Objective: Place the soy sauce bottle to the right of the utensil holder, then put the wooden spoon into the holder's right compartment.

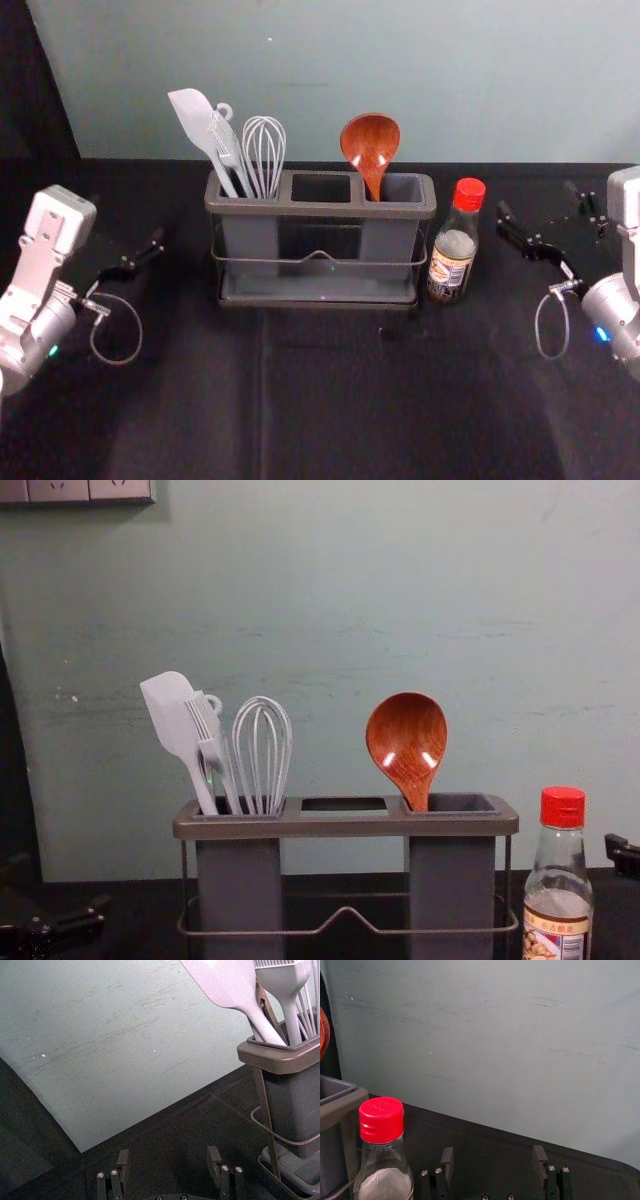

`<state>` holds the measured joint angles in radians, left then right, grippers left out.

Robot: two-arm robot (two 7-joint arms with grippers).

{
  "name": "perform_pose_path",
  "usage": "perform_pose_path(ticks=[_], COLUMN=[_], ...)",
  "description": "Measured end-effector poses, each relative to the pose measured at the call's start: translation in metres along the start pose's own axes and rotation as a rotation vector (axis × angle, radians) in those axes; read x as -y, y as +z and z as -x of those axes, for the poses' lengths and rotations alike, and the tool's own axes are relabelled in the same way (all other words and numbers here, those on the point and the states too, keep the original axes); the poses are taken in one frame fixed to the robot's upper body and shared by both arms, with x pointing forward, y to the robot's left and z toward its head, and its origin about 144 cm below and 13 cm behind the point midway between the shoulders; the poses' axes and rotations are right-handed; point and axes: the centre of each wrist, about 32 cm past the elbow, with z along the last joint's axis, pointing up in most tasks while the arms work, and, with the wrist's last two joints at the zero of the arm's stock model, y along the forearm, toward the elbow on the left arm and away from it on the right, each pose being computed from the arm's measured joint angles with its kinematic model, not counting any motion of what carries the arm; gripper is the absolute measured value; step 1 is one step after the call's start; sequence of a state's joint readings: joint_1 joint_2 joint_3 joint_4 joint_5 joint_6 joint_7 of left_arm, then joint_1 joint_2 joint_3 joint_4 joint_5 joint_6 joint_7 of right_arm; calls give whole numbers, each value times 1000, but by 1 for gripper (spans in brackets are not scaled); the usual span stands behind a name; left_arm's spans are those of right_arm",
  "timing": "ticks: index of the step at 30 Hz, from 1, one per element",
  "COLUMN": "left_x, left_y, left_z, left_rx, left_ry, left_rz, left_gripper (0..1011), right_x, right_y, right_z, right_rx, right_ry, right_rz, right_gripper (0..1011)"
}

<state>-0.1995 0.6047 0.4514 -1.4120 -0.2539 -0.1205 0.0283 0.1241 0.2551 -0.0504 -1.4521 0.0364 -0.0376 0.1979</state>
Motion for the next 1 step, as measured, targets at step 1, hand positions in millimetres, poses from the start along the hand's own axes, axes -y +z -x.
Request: perform_pose_path(ticks=[1], left_x=[0], left_y=[0], left_z=[0], left_rx=[0], left_ry=[0], left_rz=[0], left_gripper=[1000], right_x=[0], right_y=[0], right_z=[0], right_rx=[0], right_ry=[0], right_rz=[0], right_gripper=[1002])
